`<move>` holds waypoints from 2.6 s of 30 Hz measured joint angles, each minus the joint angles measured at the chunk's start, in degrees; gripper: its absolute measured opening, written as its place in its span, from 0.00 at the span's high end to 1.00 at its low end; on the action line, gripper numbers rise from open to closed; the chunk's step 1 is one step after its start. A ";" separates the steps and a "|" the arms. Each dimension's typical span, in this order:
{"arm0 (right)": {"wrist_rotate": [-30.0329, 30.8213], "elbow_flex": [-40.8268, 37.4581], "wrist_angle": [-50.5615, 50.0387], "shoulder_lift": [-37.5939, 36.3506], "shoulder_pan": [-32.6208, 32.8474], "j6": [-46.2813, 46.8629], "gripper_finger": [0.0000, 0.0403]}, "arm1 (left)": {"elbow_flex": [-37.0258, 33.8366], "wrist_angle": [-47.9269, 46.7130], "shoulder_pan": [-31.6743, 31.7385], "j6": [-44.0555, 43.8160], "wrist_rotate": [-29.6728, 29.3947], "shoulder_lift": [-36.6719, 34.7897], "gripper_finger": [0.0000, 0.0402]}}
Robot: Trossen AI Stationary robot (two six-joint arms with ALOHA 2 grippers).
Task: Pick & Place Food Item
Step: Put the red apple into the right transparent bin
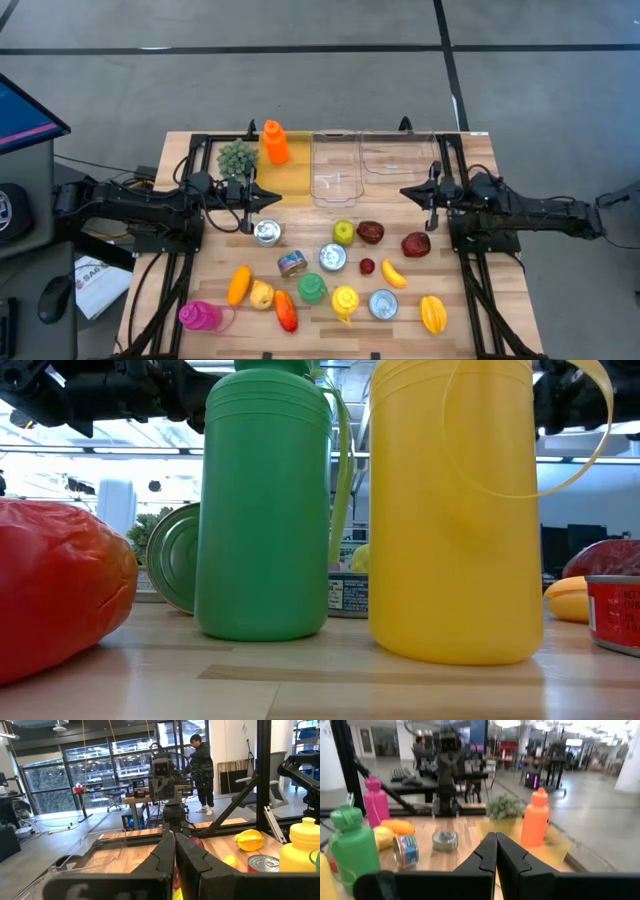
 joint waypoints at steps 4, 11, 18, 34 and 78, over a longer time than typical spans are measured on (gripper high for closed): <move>0.01 3.80 -2.08 5.86 0.00 0.67 1.00 | 0.02 0.00 0.00 -0.40 0.00 0.00 1.00; 0.01 11.57 -8.02 12.61 0.00 1.47 1.00 | 0.02 -0.65 0.00 -0.42 0.00 0.00 1.00; 0.01 15.70 -10.94 16.43 0.00 1.88 1.00 | 0.02 -5.94 3.42 -1.64 -0.47 -0.87 1.00; 0.54 16.27 -11.99 19.04 -0.25 7.76 1.00 | 0.04 -20.99 8.33 -3.38 -0.42 -17.85 1.00; -3.20 31.01 -35.05 39.49 -0.59 12.22 1.00 | 0.02 -15.92 8.33 -3.26 -0.42 -17.88 1.00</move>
